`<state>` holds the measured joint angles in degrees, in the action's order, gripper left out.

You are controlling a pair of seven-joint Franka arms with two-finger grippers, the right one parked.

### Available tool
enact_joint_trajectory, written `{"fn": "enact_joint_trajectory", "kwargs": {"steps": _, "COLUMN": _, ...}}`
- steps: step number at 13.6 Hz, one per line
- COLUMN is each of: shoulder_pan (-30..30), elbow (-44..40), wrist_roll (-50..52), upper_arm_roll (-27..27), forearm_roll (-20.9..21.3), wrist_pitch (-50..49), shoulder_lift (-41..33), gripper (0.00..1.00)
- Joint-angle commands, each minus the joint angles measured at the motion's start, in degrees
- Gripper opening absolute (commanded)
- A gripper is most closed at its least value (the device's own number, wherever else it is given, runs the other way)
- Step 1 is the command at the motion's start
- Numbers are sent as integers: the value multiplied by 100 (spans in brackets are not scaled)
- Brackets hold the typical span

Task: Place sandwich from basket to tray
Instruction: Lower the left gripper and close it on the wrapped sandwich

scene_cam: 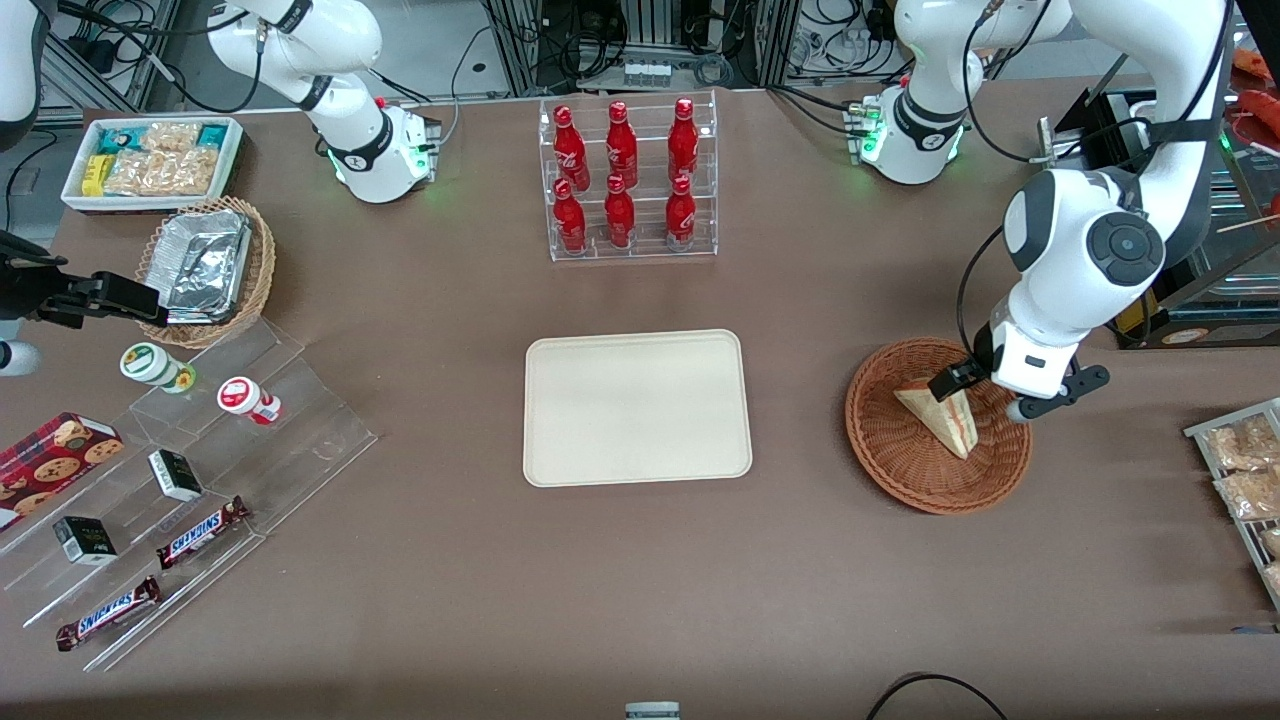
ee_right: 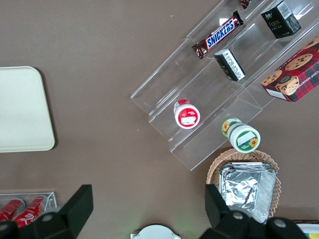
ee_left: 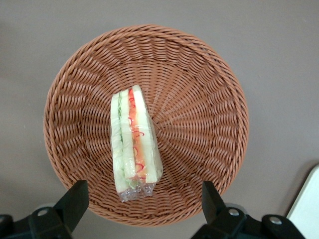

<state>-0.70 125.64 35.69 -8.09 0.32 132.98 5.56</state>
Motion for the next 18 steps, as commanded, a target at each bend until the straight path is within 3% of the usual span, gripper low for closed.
{"fn": "enact_joint_trajectory", "kwargs": {"steps": 1, "shoulder_pan": 18, "elbow": 30, "wrist_roll": 884, "upper_arm_roll": 18, "forearm_roll": 21, "wrist_pitch": 254, "shoulder_lift": 85, "gripper": 100}}
{"fn": "enact_joint_trajectory", "kwargs": {"steps": 18, "shoulder_pan": -44, "elbow": 250, "wrist_roll": 1194, "upper_arm_roll": 62, "forearm_roll": 12, "wrist_pitch": 966, "shoulder_lift": 911, "gripper": 100}}
